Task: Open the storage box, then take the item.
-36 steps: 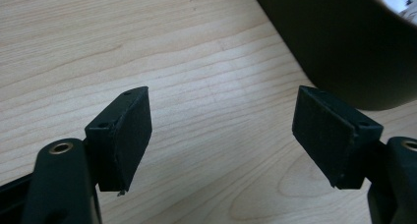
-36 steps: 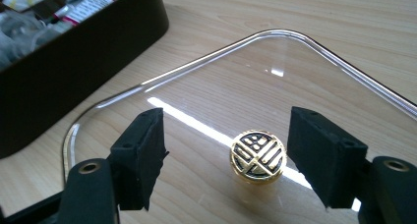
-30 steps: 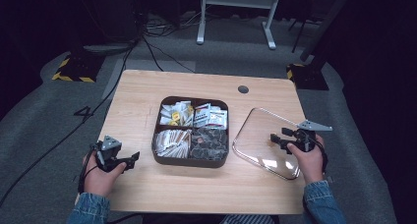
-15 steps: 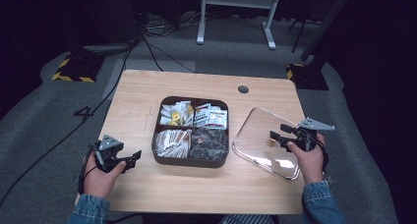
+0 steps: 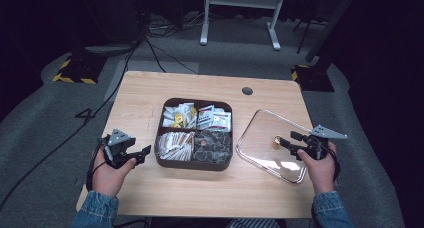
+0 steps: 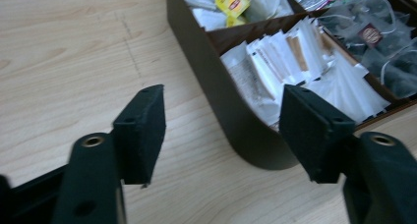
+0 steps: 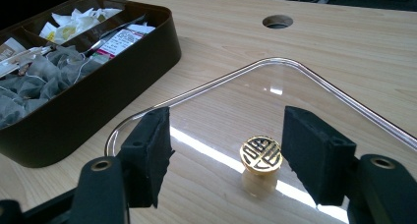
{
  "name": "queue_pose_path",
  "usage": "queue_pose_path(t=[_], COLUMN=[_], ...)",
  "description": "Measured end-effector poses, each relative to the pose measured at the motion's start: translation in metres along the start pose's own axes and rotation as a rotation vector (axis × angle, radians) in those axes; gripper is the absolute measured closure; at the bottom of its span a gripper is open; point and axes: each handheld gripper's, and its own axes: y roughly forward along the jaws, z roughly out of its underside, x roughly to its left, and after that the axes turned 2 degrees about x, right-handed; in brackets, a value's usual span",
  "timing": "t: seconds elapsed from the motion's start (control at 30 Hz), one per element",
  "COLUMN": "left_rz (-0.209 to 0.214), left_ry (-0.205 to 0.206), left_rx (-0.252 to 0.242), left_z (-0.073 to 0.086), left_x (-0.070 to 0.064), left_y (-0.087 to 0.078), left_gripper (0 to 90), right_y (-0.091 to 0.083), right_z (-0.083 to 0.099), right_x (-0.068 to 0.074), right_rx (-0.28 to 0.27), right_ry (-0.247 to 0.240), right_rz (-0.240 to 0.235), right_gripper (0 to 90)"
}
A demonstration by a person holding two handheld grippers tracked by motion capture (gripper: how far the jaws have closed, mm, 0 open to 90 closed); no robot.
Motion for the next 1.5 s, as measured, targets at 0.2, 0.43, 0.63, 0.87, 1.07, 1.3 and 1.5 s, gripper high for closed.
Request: queue_pose_path(t=[0.2, 0.43, 0.63, 0.87, 1.07, 1.3, 1.5], left_rz=[0.027, 0.048, 0.077, 0.009, -0.017, -0.055, -0.094], left_ry=[0.023, 0.067, 0.085, 0.080, 0.082, 0.103, 0.151], left_rx=[-0.035, -0.035, -0.023, 0.043, 0.074, 0.112, 0.141], left_z=[-0.015, -0.022, -0.023, -0.025, -0.027, -0.027, -0.026], left_x=[-0.013, -0.025, -0.032, -0.030, -0.030, -0.032, -0.035], left_y=[0.007, 0.021, 0.033, 0.053, 0.063, 0.072, 0.079], left_gripper=[42.4, 40.1, 47.3, 55.2, 60.5, 65.7, 73.1], right_y=[-0.009, -0.014, -0.014, -0.015, -0.022, -0.030, -0.030], right_z=[0.005, 0.008, 0.010, 0.016, 0.019, 0.019, 0.019], right_x=[0.001, 0.001, 0.005, 0.014, 0.015, 0.016, 0.020], right_rx=[-0.001, -0.003, 0.005, 0.030, 0.025, 0.011, 0.022], right_ry=[0.000, -0.004, -0.009, -0.030, -0.039, -0.052, -0.074], right_rz=[0.017, 0.027, 0.025, 0.017, 0.026, 0.037, 0.040], right_gripper=[36.4, 36.2, 36.2, 35.9, 35.8, 35.7, 36.4])
